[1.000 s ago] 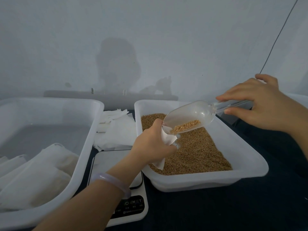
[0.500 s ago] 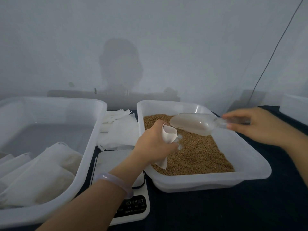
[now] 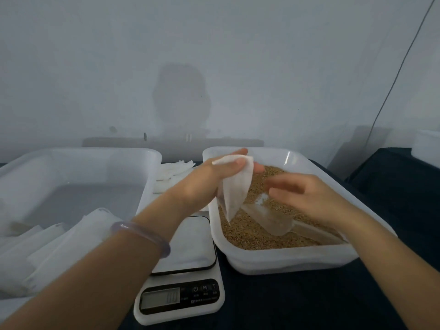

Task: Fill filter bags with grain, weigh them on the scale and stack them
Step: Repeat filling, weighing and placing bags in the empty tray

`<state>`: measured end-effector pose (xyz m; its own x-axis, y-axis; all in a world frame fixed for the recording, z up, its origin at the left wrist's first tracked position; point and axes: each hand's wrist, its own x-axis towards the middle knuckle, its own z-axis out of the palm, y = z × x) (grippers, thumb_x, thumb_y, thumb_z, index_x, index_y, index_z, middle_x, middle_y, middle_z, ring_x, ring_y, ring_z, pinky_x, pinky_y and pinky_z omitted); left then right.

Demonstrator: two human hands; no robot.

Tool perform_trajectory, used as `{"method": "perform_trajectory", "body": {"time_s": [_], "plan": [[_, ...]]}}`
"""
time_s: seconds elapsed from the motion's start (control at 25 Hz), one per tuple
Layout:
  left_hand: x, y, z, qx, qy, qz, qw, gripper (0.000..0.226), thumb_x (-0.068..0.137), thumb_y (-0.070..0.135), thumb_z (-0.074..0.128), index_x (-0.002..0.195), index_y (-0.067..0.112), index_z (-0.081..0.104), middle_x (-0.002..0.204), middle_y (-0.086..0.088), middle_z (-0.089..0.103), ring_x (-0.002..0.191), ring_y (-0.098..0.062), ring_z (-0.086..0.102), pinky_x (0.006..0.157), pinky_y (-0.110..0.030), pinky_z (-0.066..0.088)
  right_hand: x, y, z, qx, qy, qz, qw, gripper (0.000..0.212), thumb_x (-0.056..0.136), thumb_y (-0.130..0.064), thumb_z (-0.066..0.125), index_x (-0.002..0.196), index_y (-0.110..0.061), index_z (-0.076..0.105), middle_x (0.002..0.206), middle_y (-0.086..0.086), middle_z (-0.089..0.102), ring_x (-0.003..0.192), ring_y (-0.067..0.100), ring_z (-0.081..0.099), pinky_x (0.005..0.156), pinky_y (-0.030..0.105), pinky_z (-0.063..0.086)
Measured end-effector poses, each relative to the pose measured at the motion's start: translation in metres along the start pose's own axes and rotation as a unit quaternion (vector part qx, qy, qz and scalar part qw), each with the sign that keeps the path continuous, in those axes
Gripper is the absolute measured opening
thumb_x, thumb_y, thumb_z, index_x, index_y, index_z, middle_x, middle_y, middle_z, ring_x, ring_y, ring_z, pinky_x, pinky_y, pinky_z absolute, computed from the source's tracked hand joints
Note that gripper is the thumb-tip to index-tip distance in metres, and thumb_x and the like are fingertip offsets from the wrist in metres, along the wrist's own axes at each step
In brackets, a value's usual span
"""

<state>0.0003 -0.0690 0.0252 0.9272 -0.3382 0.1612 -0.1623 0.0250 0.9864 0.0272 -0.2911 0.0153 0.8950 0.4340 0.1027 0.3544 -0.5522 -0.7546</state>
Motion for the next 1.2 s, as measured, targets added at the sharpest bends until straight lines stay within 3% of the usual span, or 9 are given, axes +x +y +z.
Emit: {"method": "perform_trajectory", "body": {"time_s": [0.12,0.2,0.28,0.36,0.48,0.6,0.72,0.88,1.2], "plan": [[-0.008,0.014,-0.015,0.012,-0.072,-0.004,0.997,0.041,0.082,0.034,0.046,0.118,0.024,0.065,0.146,0.001,0.042,0.135,-0.012,0.037,0.112,-0.034,0.031,0.011,-0.038,0.031,0.23,-0.132,-0.093,0.96,0.038,0.077,-0.04,0.07,0.114,-0.041,0.064,0.104,-0.012,0.068,0.097,0.008,0.062,0.076,0.022,0.051],[-0.016,0.018,-0.028,0.047,-0.072,-0.013,0.996,0.053,0.082,0.034,0.046,0.134,0.02,0.049,0.142,-0.003,0.046,0.132,-0.015,0.042,0.11,-0.032,0.033,0.021,-0.055,0.05,0.268,-0.137,-0.105,0.948,0.031,0.078,-0.024,0.073,0.107,-0.036,0.069,0.086,-0.005,0.067,0.076,0.008,0.059,0.062,0.02,0.046],[-0.027,0.018,-0.045,0.079,-0.039,-0.008,0.996,0.049,0.083,0.036,0.05,0.131,0.025,0.05,0.133,0.001,0.056,0.125,-0.012,0.049,0.103,-0.028,0.04,0.032,-0.067,0.065,0.253,-0.088,-0.084,0.96,0.021,0.075,-0.021,0.076,0.096,-0.019,0.073,0.071,0.003,0.059,0.055,0.007,0.049,0.049,0.017,0.039],[-0.038,0.016,-0.061,0.156,-0.012,0.005,0.988,0.035,0.08,0.039,0.062,0.115,0.031,0.061,0.115,0.004,0.067,0.109,-0.012,0.061,0.088,-0.023,0.049,0.04,-0.071,0.077,0.224,-0.049,-0.072,0.971,0.025,0.073,-0.024,0.077,0.091,-0.006,0.071,0.064,0.004,0.056,0.046,0.005,0.045,0.043,0.016,0.035],[-0.05,0.006,-0.073,0.28,0.02,-0.054,0.958,0.016,0.07,0.027,0.081,0.077,0.036,0.07,0.077,0.012,0.071,0.072,0.0,0.067,0.06,-0.014,0.051,0.045,-0.074,0.094,0.134,-0.018,-0.067,0.989,0.026,0.075,-0.03,0.076,0.09,-0.011,0.069,0.061,-0.002,0.063,0.047,0.007,0.053,0.047,0.022,0.042],[-0.051,-0.008,-0.078,0.348,0.045,-0.078,0.933,0.039,0.07,0.009,0.08,0.047,0.034,0.062,0.046,0.02,0.055,0.046,0.005,0.053,0.046,-0.006,0.037,0.049,-0.072,0.1,0.001,-0.033,-0.107,0.994,0.022,0.072,-0.037,0.077,0.086,-0.023,0.068,0.072,-0.009,0.067,0.058,0.0,0.057,0.056,0.014,0.043],[-0.051,-0.018,-0.08,0.402,0.051,-0.079,0.911,0.016,0.068,0.014,0.081,0.063,0.02,0.068,0.055,0.014,0.054,0.054,-0.004,0.048,0.056,-0.016,0.038,0.054,-0.067,0.102,-0.103,-0.077,-0.114,0.985,0.032,0.067,-0.039,0.079,0.065,-0.014,0.06,0.055,-0.012,0.053,0.047,0.001,0.042,0.049,0.016,0.029],[-0.051,-0.024,-0.079,0.482,0.06,-0.098,0.869,0.031,0.072,0.024,0.076,0.051,0.02,0.054,0.051,0.004,0.042,0.051,-0.012,0.037,0.052,-0.026,0.03,0.056,-0.064,0.108,-0.203,-0.088,-0.083,0.972,0.041,0.067,-0.045,0.077,0.052,-0.017,0.051,0.044,-0.011,0.043,0.048,0.007,0.04,0.053,0.02,0.019],[-0.052,-0.029,-0.077,0.555,0.037,-0.133,0.82,0.026,0.073,0.027,0.076,0.056,0.027,0.056,0.055,0.005,0.05,0.055,-0.012,0.045,0.053,-0.025,0.035,0.062,-0.075,0.119,-0.325,-0.144,-0.087,0.931,0.041,0.08,-0.041,0.068,0.051,-0.022,0.046,0.051,-0.006,0.042,0.062,0.01,0.042,0.071,0.033,0.026]]}}
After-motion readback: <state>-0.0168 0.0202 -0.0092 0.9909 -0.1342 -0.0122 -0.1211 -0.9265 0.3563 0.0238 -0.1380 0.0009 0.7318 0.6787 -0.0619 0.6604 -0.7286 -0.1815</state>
